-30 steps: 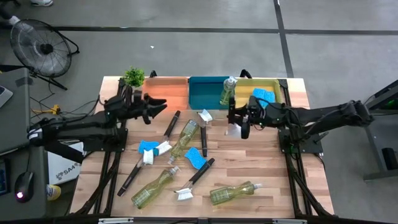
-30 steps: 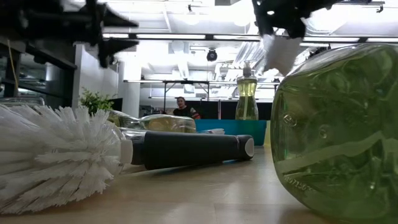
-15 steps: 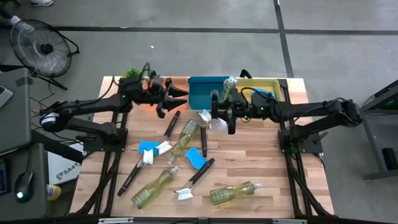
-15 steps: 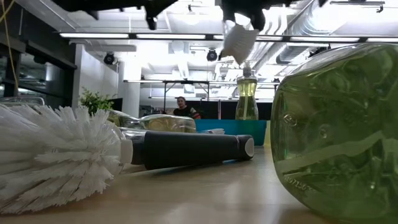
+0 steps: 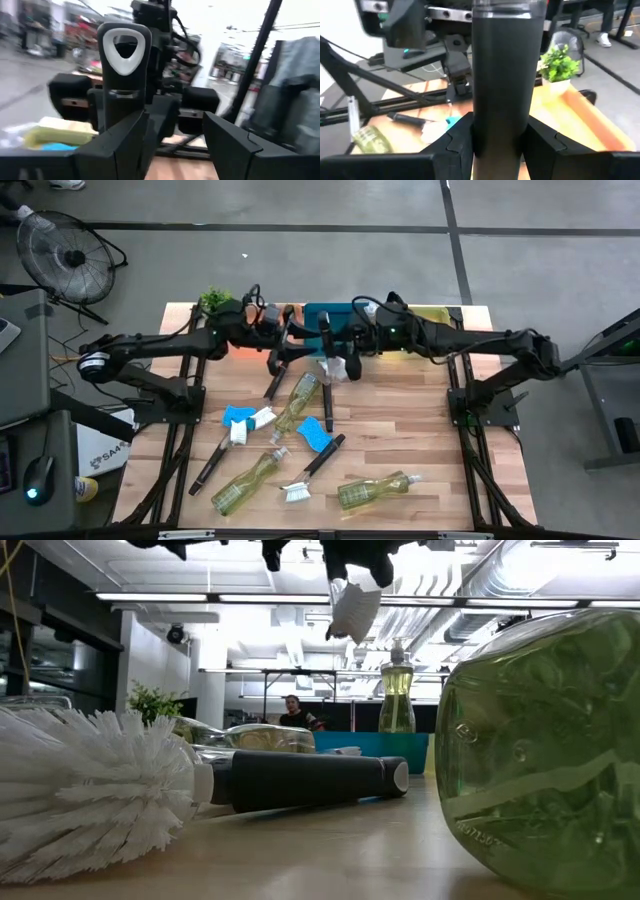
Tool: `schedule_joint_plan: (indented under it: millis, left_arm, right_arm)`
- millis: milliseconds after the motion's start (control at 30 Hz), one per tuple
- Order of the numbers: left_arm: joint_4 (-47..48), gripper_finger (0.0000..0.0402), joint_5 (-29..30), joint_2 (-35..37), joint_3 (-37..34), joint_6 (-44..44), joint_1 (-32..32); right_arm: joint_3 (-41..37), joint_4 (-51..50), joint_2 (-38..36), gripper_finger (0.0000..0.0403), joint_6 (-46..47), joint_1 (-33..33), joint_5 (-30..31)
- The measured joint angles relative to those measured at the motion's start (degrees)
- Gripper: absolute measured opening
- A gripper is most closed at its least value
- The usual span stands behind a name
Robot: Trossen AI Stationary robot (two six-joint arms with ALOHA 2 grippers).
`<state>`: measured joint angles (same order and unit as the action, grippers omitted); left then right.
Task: Pick & Place Kitchen Sink Supplies
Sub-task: Put the cleaning brush into the orange bin
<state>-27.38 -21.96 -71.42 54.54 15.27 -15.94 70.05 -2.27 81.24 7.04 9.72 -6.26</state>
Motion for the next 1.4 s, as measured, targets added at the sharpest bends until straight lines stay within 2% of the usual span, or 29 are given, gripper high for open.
schedule_joint_plan:
  millis: [167,433,633,833,933,1400]
  left_arm:
    - [0.5,0.0205,4.5,0.0,0.0,-1.1,0.0]
    - [0.9,0.0205,10.3,-0.1,0.0,-1.8,-0.2]
    - [0.8,0.0224,5.9,-0.4,0.0,-1.5,-0.2]
    - [-0.8,0.0251,6.0,-1.6,-0.1,0.3,-0.2]
    - [-3.7,0.0252,5.8,-2.5,0.0,1.6,-0.2]
    - [-2.4,0.0253,5.6,-4.5,4.5,1.5,-0.2]
  right_arm:
    - [1.2,-3.2,-0.2,0.0121,-0.4,-0.2,2.7]
    - [1.4,-7.0,-2.6,0.0121,-1.3,-1.0,2.6]
    - [1.4,-7.3,-2.9,0.0121,-1.6,-0.6,3.7]
    - [1.3,-6.0,-2.8,0.0121,-2.5,-0.3,4.0]
    - [1.3,-5.2,-2.1,0.0121,-2.6,0.0,3.3]
    - [1.2,-2.1,1.1,0.0121,-2.1,0.1,1.4]
